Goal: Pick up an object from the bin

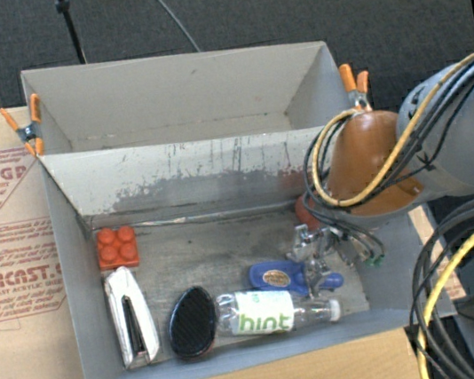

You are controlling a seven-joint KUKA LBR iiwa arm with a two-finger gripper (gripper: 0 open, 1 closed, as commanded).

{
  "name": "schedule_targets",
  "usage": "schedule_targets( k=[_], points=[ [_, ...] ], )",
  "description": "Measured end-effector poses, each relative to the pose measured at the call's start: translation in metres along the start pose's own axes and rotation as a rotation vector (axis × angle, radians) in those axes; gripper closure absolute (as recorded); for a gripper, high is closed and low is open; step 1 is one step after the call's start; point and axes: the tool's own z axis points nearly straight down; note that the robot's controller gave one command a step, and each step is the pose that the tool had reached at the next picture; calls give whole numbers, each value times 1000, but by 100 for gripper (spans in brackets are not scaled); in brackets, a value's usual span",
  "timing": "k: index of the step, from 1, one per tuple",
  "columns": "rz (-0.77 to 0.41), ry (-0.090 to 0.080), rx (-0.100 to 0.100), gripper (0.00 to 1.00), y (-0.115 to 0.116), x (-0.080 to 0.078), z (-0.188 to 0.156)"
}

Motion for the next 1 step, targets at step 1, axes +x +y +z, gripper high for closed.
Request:
schedule_targets(
  k=[1],
  points=[
    [-47, 3, -2, 100, -5, -22, -138]
  ],
)
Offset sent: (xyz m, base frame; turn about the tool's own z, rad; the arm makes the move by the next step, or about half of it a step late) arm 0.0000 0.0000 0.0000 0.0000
